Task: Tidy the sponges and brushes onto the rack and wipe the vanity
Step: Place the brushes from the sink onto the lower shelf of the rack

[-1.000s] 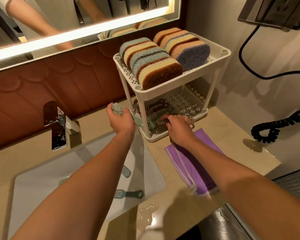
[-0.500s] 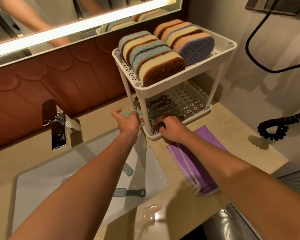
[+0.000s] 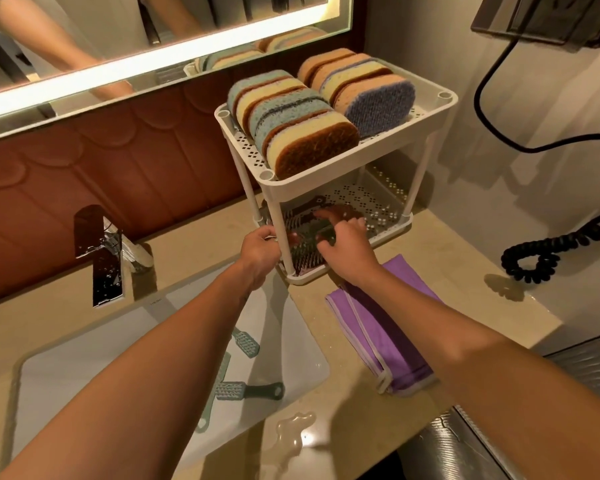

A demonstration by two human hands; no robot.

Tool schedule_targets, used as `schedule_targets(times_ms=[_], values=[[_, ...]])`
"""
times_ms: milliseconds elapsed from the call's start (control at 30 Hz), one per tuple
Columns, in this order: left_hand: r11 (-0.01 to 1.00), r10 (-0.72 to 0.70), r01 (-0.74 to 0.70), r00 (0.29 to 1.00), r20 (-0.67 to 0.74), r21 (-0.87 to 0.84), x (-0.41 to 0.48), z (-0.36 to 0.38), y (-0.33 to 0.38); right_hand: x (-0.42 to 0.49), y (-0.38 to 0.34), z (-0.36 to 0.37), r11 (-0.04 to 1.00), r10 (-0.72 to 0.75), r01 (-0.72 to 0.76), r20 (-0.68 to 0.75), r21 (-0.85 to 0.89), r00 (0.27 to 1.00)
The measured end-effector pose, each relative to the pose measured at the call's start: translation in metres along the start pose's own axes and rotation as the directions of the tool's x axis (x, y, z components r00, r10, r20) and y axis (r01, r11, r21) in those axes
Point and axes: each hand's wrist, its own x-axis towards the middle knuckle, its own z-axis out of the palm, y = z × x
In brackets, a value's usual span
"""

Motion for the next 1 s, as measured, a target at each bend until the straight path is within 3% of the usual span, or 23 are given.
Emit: schedule_targets(times_ms=[167,367,533,667,800,1000], values=[[0.992,-0.008,-0.012,0.987,0.159,0.124,0.012,-0.009,-0.006,0.003,0.007,0.007,0.999,-0.034,0.028,0.256,0.025,0.966],[0.985,-0.013,-0.032,0.965,0.261,0.167,0.011,-0.012,-0.006,0.0,0.015,0.01,1.0,-0.01,0.006,0.243,0.016,0.97],[0.984,-0.006,-0.046,0.958,0.287,0.174,0.009,-0.011,-0.007,0.005,0.019,0.012,0.984,-0.096,0.129,0.246,-0.122,0.965],[0.986,0.016,-0.058,0.966,0.257,0.157,0.009,-0.01,-0.011,0.012,0.024,0.004,0.965,-0.098,0.145,0.215,-0.217,0.972],[0.986,-0.013,-0.021,0.98,0.201,0.166,0.011,-0.008,-0.011,0.012,0.033,-0.001,0.958,-0.06,0.135,0.283,-0.254,0.957],[0.985,0.057,-0.069,0.995,0.076,0.161,0.001,-0.012,-0.02,0.002,0.025,-0.006,0.973,0.003,0.073,0.327,-0.221,0.945]])
